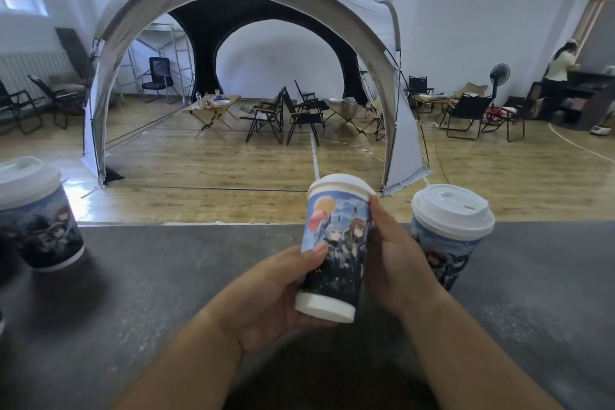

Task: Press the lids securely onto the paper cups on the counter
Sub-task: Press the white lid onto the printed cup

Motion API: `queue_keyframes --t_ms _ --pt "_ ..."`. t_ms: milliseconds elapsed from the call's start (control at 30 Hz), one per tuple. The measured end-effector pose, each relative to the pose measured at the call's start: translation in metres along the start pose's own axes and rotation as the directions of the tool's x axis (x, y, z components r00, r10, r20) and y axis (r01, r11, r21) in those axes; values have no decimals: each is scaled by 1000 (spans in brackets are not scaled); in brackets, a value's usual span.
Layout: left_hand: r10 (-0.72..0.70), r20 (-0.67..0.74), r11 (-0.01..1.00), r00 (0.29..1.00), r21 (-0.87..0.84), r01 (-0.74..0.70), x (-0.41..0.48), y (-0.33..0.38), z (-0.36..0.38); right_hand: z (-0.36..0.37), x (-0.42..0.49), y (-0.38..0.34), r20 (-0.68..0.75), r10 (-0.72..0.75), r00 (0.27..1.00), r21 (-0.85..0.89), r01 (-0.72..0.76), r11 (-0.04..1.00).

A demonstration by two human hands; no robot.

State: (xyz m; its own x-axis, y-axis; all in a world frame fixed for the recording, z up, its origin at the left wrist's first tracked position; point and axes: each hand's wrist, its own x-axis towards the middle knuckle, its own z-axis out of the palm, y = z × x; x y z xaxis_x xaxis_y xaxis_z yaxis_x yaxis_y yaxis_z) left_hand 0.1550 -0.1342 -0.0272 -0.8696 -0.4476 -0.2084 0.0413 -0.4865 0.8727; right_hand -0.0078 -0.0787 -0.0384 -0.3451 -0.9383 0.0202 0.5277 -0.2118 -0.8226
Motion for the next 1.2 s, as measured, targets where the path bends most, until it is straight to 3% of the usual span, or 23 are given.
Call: queue_keyframes --t_ms 100,167,267,333,400,533,600,700,800,933,1000,1100,1200 --pt "91 -182 952 979 305 -31 5 -6 4 2 -3 -4 -55 -164 985 -204 150 967" --pt "119 -234 888 965 460 2 4 -6 6 3 -5 -7 -102 -194 976 -283 158 946" --pt "-28 -113 976 993 212 52 4 -5 6 2 -2 -4 -98 7 995 -69 -14 997" --pt "-37 -57 990 998 137 45 2 -3 4 0 0 0 -80 94 992 22 -93 995" --pt "-8 -113 987 994 157 25 4 -5 4 -3 2 2 -111 69 991 35 -65 997" --pt "103 -294 886 950 461 47 6 -6 6 -3 4 1 -138 -85 987 -192 57 980" --pt "43 -232 929 972 368 47 5 -4 8 -3 5 0 -167 -54 984 -134 31 990" --pt "-49 -93 976 994 206 67 3 -3 7 0 1 -2 -39 47 998 65 -44 997" --pt "-11 -151 976 988 214 44 6 -5 3 1 -1 -1 -4 67 998 60 -66 996" --pt "133 -297 866 946 499 35 8 -7 4 2 0 2 -107 -3 994 -95 -8 995" --pt "93 -243 912 966 410 15 8 -7 2 -1 1 2 -131 47 990 -47 -53 997" --pt "22 -129 980 991 199 4 7 -6 -1 -1 1 -1 -47 159 986 78 -155 985" --pt "78 -210 973 974 229 -29 9 -8 -1 -2 2 2 -21 108 994 31 -108 994"
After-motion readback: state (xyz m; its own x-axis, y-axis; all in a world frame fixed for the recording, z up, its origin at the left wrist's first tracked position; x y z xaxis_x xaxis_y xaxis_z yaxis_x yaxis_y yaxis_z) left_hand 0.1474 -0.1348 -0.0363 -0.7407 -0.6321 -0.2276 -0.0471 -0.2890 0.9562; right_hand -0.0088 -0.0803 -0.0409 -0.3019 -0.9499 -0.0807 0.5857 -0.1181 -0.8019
